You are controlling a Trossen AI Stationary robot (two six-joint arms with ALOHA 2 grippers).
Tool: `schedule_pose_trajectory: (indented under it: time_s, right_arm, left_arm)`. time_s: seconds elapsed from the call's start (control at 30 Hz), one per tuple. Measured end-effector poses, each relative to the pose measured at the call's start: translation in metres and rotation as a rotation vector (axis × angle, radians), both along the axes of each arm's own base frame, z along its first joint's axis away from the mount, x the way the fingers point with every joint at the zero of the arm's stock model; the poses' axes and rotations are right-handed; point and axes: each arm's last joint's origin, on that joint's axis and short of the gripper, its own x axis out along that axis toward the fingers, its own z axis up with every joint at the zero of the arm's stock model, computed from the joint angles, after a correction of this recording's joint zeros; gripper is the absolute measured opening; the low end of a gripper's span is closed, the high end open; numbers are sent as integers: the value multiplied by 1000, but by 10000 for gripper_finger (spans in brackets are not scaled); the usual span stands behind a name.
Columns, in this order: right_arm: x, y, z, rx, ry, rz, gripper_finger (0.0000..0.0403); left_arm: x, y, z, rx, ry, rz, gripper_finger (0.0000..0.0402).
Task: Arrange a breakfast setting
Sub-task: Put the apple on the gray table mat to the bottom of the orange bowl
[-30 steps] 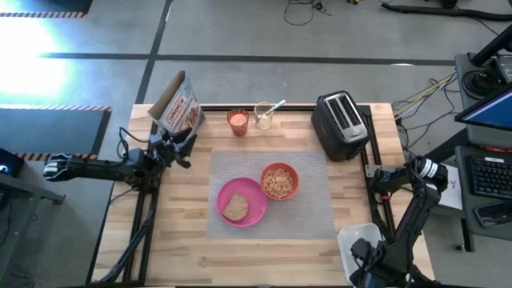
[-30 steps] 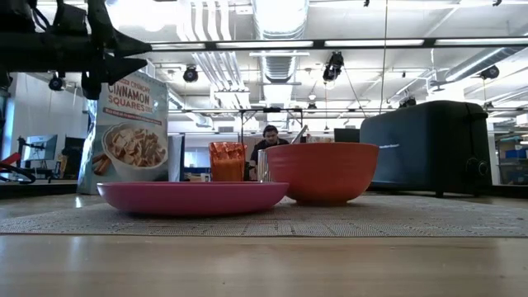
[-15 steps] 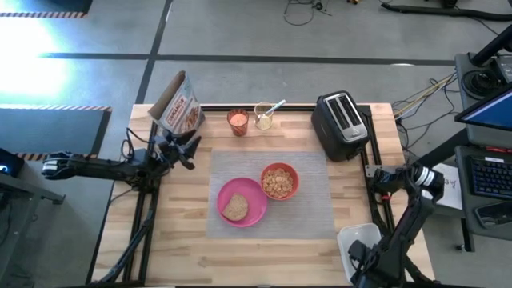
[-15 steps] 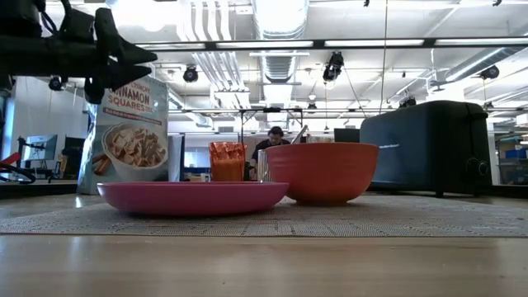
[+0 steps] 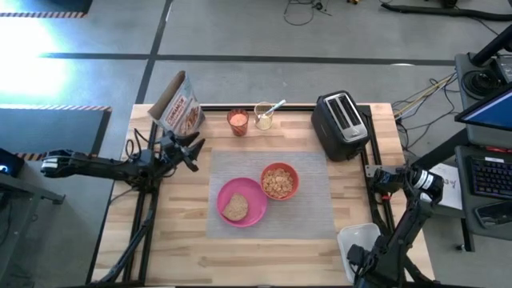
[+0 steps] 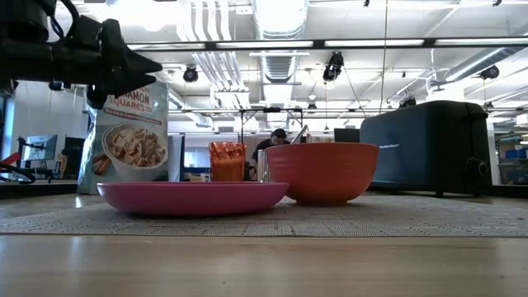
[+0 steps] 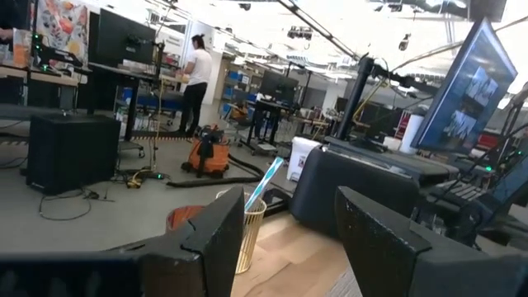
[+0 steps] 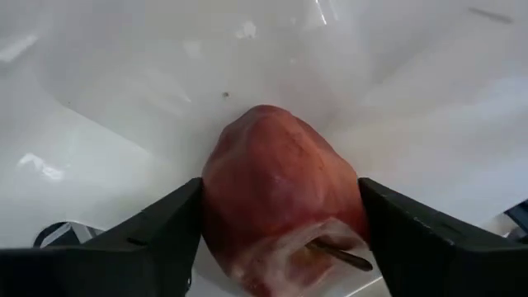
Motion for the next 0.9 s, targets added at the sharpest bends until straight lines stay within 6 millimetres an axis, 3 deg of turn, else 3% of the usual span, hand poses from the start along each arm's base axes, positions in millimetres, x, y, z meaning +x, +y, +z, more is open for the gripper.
schedule_pose_trajectory:
  time_s: [0.1, 0.33, 0.7, 0.9]
  right_arm:
    - [2, -1, 0, 2, 0, -3, 258]
    - [4, 4, 10, 74, 34, 5, 258]
    - [12, -7, 60, 158, -28, -43, 254]
    - [21, -15, 97, 235, -172, -65, 253]
  left_arm:
    - [1, 0, -2, -1, 16, -1, 175]
    - [5, 0, -7, -2, 58, 0, 175]
    - [3, 1, 0, 3, -20, 1, 175]
    - [5, 1, -2, 2, -4, 1, 175]
